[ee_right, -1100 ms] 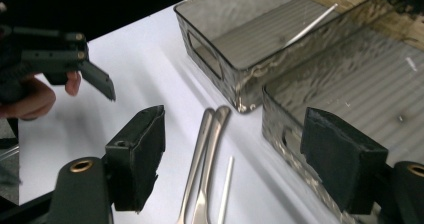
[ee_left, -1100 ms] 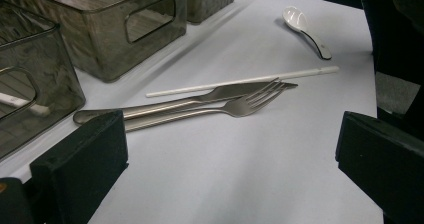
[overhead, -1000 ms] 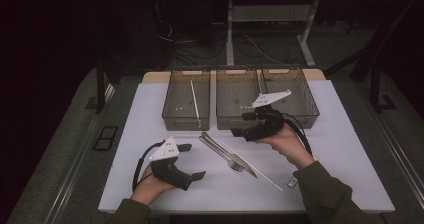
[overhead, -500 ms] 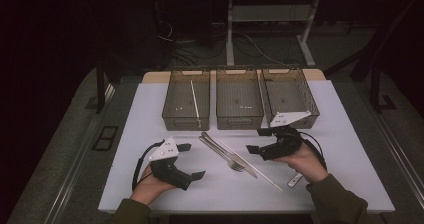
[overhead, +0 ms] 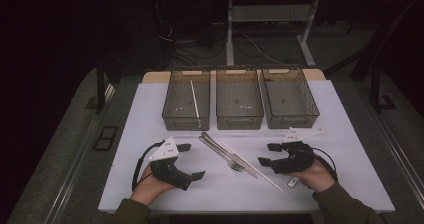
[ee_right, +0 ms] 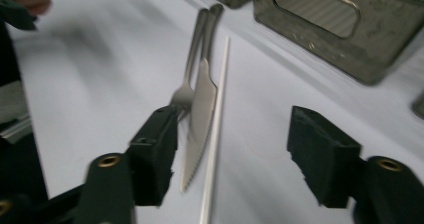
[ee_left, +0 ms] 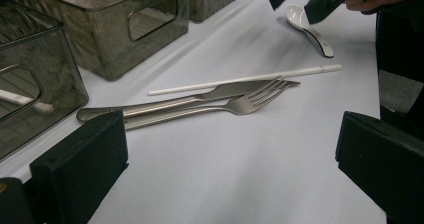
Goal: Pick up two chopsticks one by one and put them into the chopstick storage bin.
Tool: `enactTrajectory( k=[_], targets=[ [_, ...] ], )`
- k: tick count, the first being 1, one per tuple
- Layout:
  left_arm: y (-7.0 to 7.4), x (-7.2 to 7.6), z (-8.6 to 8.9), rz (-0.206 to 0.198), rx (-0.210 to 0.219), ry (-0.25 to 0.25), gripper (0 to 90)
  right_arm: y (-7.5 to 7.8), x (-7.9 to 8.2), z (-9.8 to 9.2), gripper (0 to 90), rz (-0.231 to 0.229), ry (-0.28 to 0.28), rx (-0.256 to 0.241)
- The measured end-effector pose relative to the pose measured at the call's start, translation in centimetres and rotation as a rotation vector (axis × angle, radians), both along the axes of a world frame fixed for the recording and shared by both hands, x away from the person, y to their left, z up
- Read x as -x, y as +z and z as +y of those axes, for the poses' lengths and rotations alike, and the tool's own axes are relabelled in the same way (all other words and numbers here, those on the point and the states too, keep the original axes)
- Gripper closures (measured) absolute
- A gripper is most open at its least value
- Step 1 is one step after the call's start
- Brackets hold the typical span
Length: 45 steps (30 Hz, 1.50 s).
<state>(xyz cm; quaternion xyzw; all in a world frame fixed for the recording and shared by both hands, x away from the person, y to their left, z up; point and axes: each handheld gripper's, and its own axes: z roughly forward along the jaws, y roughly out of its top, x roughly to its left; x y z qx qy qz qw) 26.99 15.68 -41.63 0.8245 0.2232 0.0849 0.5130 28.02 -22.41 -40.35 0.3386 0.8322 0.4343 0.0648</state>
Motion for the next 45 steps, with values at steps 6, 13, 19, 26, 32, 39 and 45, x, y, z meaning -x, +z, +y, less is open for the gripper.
enactTrajectory(
  k=[6, 13, 19, 26, 32, 39, 45],
  targets=[
    [0.0, 0.0, 0.0, -0.001, 0.001, 0.0, 0.0, -1.0, 0.6, 0.4, 49.5, 0.013, -0.021, 0.052],
    [0.0, 0.1, 0.0, -0.001, -0.002, 0.0, 0.0, -1.5, 0.7, 1.2, 64.8, 0.041, -0.026, 0.101],
    [0.0, 0.1, 0.0, -0.002, -0.001, 0.001, 0.0, -2.1, 0.6, 1.9, 71.4, 0.072, -0.013, 0.137],
    [0.0, 0.1, 0.0, -0.002, -0.002, 0.0, 0.0, -2.8, 0.6, 2.7, 76.3, 0.102, -0.005, 0.18],
    [0.0, 0.1, -0.1, -0.002, -0.003, -0.001, 0.0, -3.2, 0.6, 3.0, 78.6, 0.116, -0.003, 0.204],
    [0.0, 0.1, -0.1, -0.002, -0.003, -0.001, 0.0, -3.6, 0.5, 3.2, 81.7, 0.127, 0.007, 0.226],
    [0.0, 0.1, -0.1, -0.001, -0.005, 0.001, 0.0, -3.6, 0.7, 3.4, 82.9, 0.116, -0.006, 0.239]
  ],
)
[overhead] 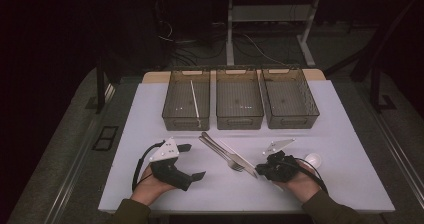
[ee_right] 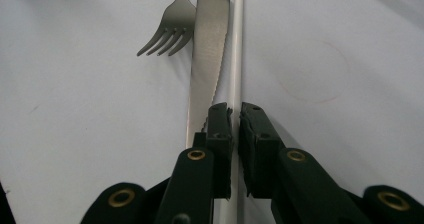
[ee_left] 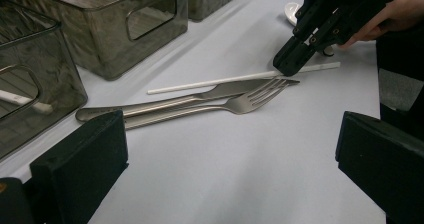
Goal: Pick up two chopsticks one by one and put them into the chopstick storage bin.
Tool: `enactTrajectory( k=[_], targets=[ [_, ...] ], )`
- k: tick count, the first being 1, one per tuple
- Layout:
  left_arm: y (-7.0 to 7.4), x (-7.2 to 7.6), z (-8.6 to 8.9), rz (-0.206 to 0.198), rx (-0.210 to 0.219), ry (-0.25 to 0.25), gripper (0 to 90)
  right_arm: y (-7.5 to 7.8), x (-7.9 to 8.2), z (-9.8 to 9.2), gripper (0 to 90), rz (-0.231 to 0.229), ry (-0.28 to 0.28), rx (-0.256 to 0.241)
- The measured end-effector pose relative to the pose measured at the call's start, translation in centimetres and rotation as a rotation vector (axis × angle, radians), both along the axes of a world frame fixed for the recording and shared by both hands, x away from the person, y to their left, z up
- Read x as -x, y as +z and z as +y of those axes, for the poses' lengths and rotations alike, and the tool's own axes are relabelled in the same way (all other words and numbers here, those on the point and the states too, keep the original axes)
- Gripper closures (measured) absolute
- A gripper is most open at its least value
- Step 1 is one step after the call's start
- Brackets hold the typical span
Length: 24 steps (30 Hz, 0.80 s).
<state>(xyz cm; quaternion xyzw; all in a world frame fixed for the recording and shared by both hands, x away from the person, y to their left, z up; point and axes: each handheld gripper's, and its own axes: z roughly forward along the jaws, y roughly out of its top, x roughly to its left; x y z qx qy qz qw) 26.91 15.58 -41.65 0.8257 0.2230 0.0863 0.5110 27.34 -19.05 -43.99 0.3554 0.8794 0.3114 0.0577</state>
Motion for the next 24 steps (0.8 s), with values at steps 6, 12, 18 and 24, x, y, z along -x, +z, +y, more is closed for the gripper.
enactTrajectory(
  k=[6, 12, 18, 24],
  targets=[
    [0.0, 0.0, 0.0, 0.001, -0.006, -0.001, 0.0, 0.0, 0.6, 0.5, 83.5, -0.046, -0.01, 0.037],
    [-0.1, 0.0, -0.1, 0.0, -0.007, -0.002, 0.0, 0.0, 0.7, 0.5, 84.3, -0.045, -0.016, 0.034],
    [0.0, 0.0, 0.0, 0.0, -0.002, 0.0, 0.0, 0.0, 0.3, 0.1, 84.6, -0.004, -0.023, 0.003],
    [0.0, 0.0, 0.0, -0.003, -0.002, -0.003, 0.0, 0.6, 0.0, -0.6, 84.6, 0.009, -0.029, -0.015]
  ],
)
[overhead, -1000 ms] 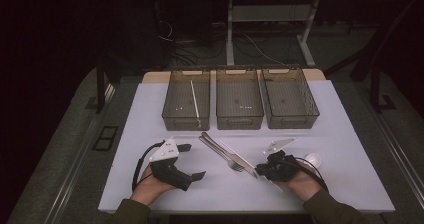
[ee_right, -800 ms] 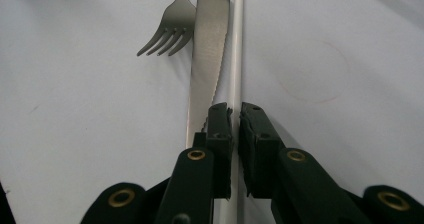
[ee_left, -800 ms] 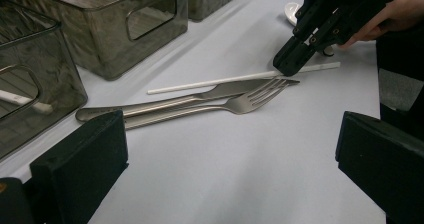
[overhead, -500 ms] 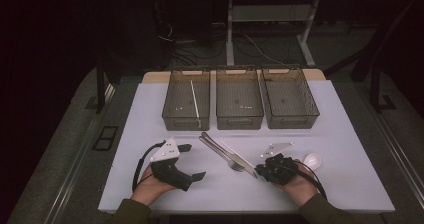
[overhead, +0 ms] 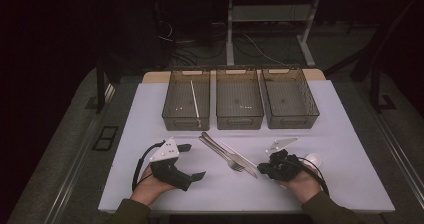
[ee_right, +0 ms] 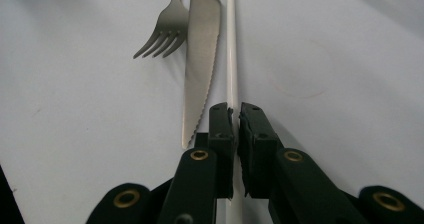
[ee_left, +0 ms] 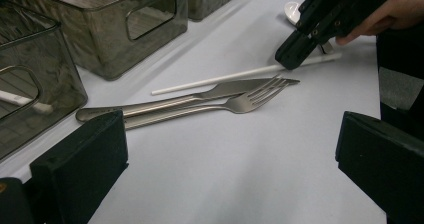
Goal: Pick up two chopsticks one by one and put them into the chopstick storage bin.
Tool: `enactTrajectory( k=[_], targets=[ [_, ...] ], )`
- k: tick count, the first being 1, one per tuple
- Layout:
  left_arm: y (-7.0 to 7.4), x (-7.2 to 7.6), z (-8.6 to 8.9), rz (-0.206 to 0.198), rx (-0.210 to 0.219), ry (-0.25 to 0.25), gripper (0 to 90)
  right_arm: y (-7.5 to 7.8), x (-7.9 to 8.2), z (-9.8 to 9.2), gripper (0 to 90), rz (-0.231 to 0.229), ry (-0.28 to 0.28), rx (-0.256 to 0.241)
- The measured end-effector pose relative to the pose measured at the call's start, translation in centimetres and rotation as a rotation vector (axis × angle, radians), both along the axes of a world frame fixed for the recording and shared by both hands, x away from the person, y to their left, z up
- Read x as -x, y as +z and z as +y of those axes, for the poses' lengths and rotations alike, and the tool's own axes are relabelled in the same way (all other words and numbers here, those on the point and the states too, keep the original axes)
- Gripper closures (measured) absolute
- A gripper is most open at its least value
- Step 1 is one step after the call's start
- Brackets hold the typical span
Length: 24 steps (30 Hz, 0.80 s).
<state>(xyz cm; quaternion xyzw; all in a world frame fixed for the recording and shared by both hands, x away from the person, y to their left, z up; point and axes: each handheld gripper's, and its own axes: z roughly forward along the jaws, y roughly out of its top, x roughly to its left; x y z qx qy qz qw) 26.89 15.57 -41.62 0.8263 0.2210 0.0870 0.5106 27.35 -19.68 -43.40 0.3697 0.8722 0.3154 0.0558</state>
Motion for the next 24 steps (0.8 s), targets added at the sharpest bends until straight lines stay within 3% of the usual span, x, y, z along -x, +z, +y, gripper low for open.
enactTrajectory(
  k=[24],
  targets=[
    [-0.1, 0.0, 0.0, 0.002, 0.0, -0.002, 0.0, 3.6, -0.1, -2.8, 84.6, -0.052, -0.009, -0.102]
  ],
)
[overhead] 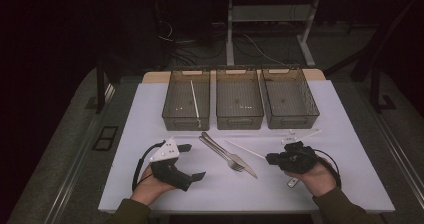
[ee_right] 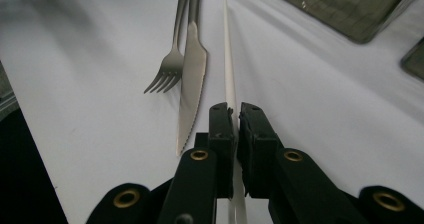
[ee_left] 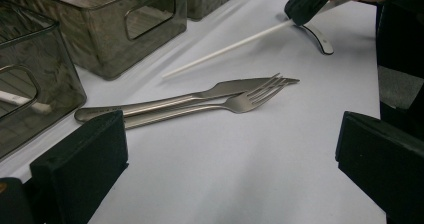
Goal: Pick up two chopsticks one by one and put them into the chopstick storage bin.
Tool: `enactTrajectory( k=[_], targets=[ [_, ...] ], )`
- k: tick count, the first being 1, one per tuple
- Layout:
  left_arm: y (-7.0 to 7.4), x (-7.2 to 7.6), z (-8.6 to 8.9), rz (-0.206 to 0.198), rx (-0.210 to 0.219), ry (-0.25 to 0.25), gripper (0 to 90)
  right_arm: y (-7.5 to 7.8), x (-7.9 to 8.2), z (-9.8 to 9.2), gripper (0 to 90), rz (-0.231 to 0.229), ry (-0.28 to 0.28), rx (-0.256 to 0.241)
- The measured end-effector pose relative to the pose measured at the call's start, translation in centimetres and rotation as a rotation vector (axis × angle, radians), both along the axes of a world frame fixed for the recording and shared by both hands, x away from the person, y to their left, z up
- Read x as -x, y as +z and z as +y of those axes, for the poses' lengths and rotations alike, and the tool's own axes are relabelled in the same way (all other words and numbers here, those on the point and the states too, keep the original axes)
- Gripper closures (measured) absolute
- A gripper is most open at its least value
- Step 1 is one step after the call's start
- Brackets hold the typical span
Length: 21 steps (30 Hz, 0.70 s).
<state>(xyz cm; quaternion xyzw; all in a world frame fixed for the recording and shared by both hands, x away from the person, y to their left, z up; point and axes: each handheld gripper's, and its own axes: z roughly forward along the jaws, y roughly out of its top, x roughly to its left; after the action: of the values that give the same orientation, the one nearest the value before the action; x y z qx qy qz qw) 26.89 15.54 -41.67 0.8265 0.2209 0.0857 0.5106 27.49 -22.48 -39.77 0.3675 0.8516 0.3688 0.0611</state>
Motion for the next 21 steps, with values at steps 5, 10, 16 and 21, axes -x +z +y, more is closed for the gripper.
enactTrajectory(
  k=[5, 10, 16, 21],
  targets=[
    [-0.1, 0.0, -0.1, 0.002, -0.004, -0.001, 0.0, 0.7, 0.1, -0.4, 84.6, -0.015, -0.004, -0.022],
    [-0.4, -0.1, 0.0, 0.007, -0.004, 0.0, 0.0, 1.3, 0.0, -0.6, 84.6, -0.025, 0.002, -0.042],
    [-0.8, -0.3, 0.0, 0.014, -0.012, -0.003, 0.0, 2.3, -0.2, -0.6, 84.6, -0.038, 0.014, -0.084],
    [-0.9, -0.4, 0.0, 0.022, -0.007, 0.007, 0.0, 3.2, -0.8, -0.3, 84.6, -0.063, 0.017, -0.096]
  ],
)
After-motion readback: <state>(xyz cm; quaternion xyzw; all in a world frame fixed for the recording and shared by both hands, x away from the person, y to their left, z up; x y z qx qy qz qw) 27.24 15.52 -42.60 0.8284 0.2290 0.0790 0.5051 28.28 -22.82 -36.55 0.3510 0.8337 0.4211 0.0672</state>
